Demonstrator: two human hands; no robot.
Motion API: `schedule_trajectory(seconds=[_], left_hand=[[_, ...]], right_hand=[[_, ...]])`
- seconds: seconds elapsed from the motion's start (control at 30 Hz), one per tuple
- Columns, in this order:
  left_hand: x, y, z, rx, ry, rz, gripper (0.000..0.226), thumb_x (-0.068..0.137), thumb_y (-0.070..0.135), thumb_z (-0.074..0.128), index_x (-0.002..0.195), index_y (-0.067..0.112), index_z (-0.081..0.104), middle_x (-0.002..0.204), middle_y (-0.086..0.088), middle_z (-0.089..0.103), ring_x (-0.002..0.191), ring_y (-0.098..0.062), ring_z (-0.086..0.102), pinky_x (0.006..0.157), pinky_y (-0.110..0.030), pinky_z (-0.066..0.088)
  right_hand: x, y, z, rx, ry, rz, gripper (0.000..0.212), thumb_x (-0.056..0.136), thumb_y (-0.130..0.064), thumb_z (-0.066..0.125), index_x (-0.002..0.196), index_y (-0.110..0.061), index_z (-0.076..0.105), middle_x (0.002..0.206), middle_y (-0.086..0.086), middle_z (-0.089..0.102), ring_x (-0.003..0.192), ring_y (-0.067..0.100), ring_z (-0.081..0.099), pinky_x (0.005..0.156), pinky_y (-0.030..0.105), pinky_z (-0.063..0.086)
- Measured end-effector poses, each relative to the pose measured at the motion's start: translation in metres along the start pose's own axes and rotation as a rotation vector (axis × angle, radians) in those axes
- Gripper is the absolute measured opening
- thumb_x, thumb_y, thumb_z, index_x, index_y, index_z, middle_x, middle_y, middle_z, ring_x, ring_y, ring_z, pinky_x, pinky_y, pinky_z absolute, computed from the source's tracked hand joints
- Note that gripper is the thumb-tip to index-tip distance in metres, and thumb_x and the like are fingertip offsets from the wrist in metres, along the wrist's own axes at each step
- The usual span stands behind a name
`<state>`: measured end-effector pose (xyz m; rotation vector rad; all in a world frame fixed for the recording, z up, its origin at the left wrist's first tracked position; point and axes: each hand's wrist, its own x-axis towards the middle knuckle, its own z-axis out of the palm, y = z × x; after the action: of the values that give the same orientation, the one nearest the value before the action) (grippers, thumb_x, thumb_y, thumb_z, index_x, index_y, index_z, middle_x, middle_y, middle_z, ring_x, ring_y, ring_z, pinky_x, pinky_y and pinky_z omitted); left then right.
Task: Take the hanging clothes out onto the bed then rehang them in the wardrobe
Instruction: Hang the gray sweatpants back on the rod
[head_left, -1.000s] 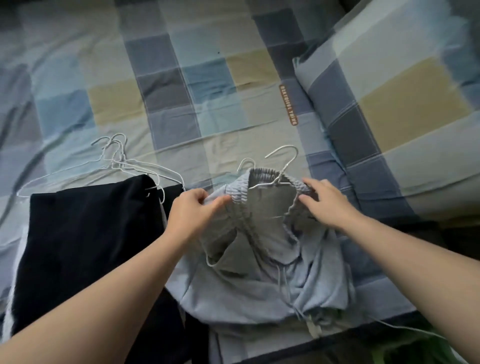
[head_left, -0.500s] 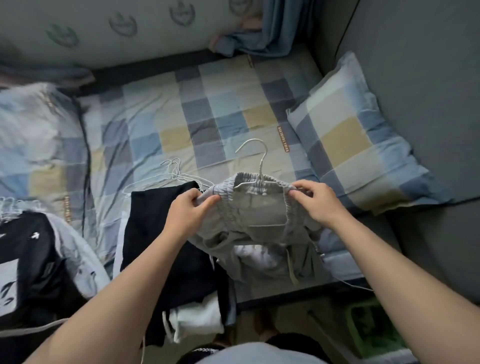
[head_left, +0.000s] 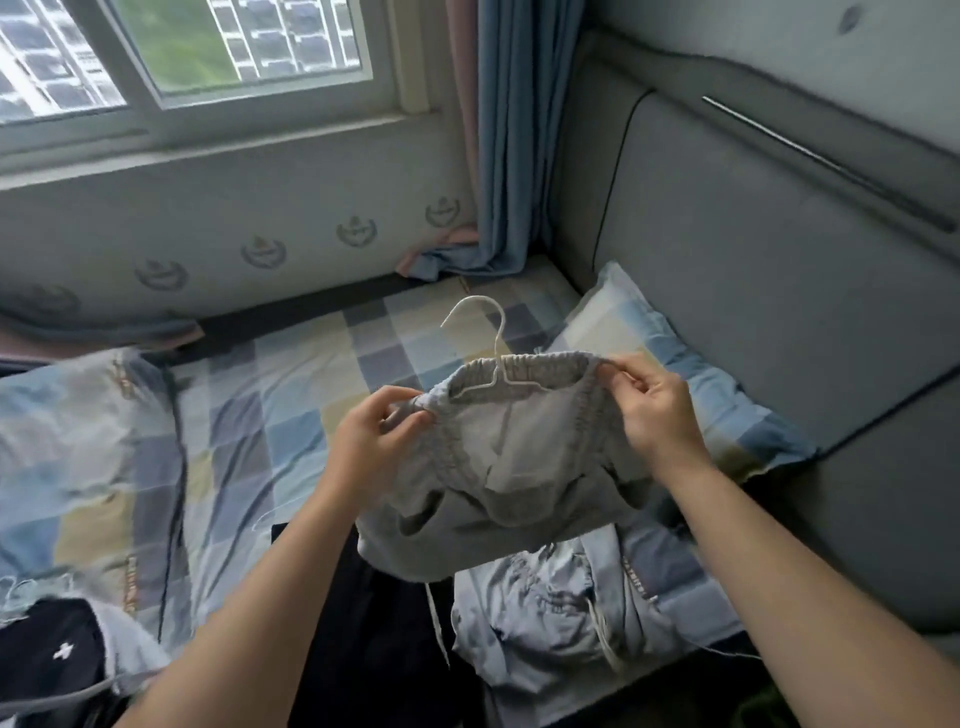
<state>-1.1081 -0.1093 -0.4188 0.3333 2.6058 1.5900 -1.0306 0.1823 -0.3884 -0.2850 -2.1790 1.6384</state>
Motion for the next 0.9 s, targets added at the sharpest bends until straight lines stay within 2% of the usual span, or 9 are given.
schedule_trajectory(seconds=[0.13, 0.23, 0.4, 0.5, 0.63, 0.7, 0.77, 0.83, 0.9], left_hand=[[0.012, 0.007, -0.016, -0.055, -0.024, 0.127, 0.023, 0.086, 0.025, 0.076, 0.084, 0.046, 0.068, 0.075, 0.015, 0.069, 0.065, 0.001, 0.06, 0.06, -0.019, 0.049], [0.016, 0.01, -0.023, -0.062, -0.086, 0.19, 0.024, 0.084, 0.026, 0.078, 0.083, 0.048, 0.067, 0.072, 0.014, 0.067, 0.06, -0.001, 0.054, 0.059, -0.028, 0.047], [0.005, 0.022, -0.01, -0.04, -0.247, 0.268, 0.019, 0.078, 0.031, 0.083, 0.087, 0.041, 0.069, 0.075, 0.007, 0.068, 0.072, -0.019, 0.062, 0.071, -0.044, 0.054], [-0.011, 0.037, 0.007, 0.025, -0.316, 0.353, 0.022, 0.077, 0.042, 0.081, 0.094, 0.031, 0.072, 0.08, 0.006, 0.071, 0.08, -0.023, 0.066, 0.078, -0.048, 0.053], [-0.045, 0.06, 0.035, 0.078, -0.334, 0.535, 0.045, 0.075, 0.06, 0.063, 0.102, 0.025, 0.071, 0.095, 0.009, 0.067, 0.096, -0.028, 0.059, 0.091, -0.047, 0.044], [-0.068, 0.072, 0.053, 0.124, -0.405, 0.601, 0.058, 0.074, 0.071, 0.054, 0.112, 0.03, 0.067, 0.109, 0.011, 0.06, 0.109, -0.023, 0.051, 0.094, -0.037, 0.03], [-0.094, 0.085, 0.074, 0.157, -0.468, 0.694, 0.062, 0.072, 0.077, 0.05, 0.119, 0.037, 0.061, 0.118, 0.016, 0.052, 0.115, -0.018, 0.044, 0.097, -0.036, 0.027], [-0.125, 0.102, 0.094, 0.176, -0.501, 0.789, 0.063, 0.072, 0.075, 0.053, 0.124, 0.039, 0.056, 0.124, 0.016, 0.048, 0.116, -0.017, 0.041, 0.101, -0.041, 0.029], [-0.158, 0.12, 0.109, 0.145, -0.493, 0.86, 0.058, 0.074, 0.06, 0.057, 0.127, 0.036, 0.058, 0.126, 0.01, 0.049, 0.116, -0.021, 0.041, 0.101, -0.044, 0.031]], right_hand=[[-0.037, -0.033, -0.004, 0.006, -0.06, -0.054, 0.012, 0.093, -0.014, 0.063, 0.097, -0.015, 0.074, 0.107, -0.004, 0.07, 0.105, 0.008, 0.064, 0.09, 0.016, 0.046], [-0.071, -0.047, -0.009, -0.089, -0.172, 0.02, 0.017, 0.087, -0.036, 0.064, 0.085, -0.025, 0.076, 0.113, -0.013, 0.068, 0.112, 0.005, 0.061, 0.092, 0.015, 0.046], [-0.127, -0.051, -0.019, -0.259, -0.072, 0.237, 0.031, 0.075, -0.058, 0.069, 0.099, -0.039, 0.066, 0.074, -0.01, 0.065, 0.072, 0.009, 0.061, 0.069, 0.028, 0.049], [-0.156, -0.053, -0.022, -0.451, -0.077, 0.237, 0.012, 0.09, -0.038, 0.066, 0.091, -0.027, 0.071, 0.081, -0.009, 0.071, 0.08, 0.011, 0.066, 0.078, 0.036, 0.052], [-0.208, -0.074, -0.034, -0.424, 0.161, 0.172, 0.013, 0.093, -0.032, 0.062, 0.081, -0.027, 0.068, 0.073, -0.009, 0.067, 0.067, 0.0, 0.058, 0.064, 0.015, 0.043], [-0.239, -0.084, -0.043, -0.394, 0.248, 0.202, 0.015, 0.091, -0.033, 0.062, 0.08, -0.028, 0.069, 0.072, -0.006, 0.067, 0.068, 0.004, 0.059, 0.067, 0.027, 0.046], [-0.273, -0.093, -0.055, -0.364, 0.318, 0.239, 0.016, 0.092, -0.03, 0.063, 0.08, -0.022, 0.07, 0.076, 0.003, 0.069, 0.073, 0.019, 0.064, 0.071, 0.042, 0.048], [-0.31, -0.102, -0.069, -0.312, 0.401, 0.26, 0.014, 0.092, -0.023, 0.066, 0.081, -0.015, 0.071, 0.079, 0.01, 0.07, 0.075, 0.024, 0.065, 0.072, 0.043, 0.048], [-0.35, -0.113, -0.08, -0.283, 0.491, 0.281, 0.014, 0.091, -0.019, 0.068, 0.08, -0.01, 0.071, 0.076, 0.011, 0.068, 0.072, 0.016, 0.061, 0.07, 0.036, 0.044]])
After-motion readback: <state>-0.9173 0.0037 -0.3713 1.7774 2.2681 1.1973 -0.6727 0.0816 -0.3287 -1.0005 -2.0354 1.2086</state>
